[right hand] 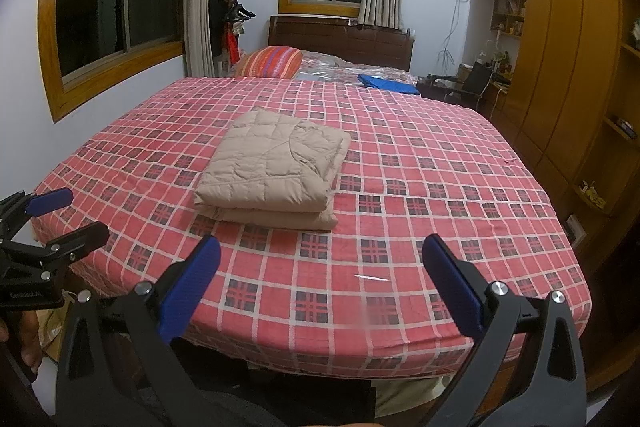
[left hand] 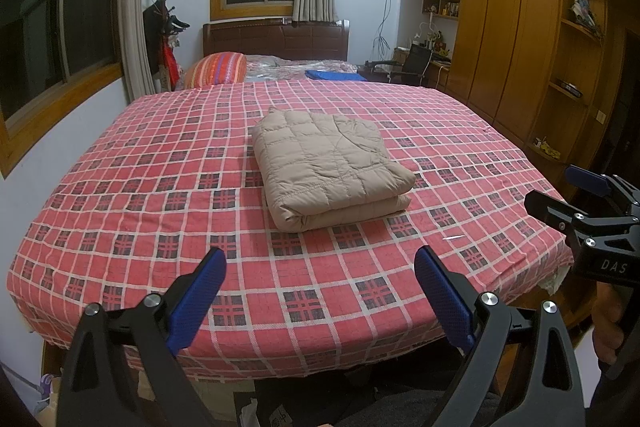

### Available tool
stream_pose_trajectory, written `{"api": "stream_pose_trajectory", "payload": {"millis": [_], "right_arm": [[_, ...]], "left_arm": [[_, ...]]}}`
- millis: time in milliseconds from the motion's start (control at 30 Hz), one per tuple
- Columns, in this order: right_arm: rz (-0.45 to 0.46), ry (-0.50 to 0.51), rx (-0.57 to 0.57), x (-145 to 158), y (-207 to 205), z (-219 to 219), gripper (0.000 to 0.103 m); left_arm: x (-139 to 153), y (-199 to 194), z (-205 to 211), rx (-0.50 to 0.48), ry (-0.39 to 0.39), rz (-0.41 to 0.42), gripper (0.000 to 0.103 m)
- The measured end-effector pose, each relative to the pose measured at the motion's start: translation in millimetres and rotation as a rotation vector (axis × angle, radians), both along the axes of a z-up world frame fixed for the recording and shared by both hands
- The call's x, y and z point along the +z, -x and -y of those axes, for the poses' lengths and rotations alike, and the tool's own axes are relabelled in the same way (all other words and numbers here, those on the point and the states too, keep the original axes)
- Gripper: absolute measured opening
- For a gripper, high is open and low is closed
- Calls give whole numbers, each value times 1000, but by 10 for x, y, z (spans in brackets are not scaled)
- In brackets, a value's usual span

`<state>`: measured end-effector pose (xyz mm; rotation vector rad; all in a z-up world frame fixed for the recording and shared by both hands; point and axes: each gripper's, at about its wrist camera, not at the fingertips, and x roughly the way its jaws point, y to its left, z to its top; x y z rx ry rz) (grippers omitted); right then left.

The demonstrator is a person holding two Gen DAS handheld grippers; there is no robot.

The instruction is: Fold large clothes

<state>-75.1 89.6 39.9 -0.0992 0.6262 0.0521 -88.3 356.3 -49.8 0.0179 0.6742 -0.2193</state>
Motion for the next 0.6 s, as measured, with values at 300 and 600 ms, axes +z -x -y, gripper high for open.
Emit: {"api": "stream_pose_trajectory", "payload": {"millis": [300, 600], "right_arm": [[0, 1, 0, -1, -5, -5, 100], [-12, -5, 11, -10, -19, -41, 100]], "left_arm": [[-3, -9, -7, 0, 0, -1, 95], [-11, 13, 16, 3, 1, -4, 95]]}}
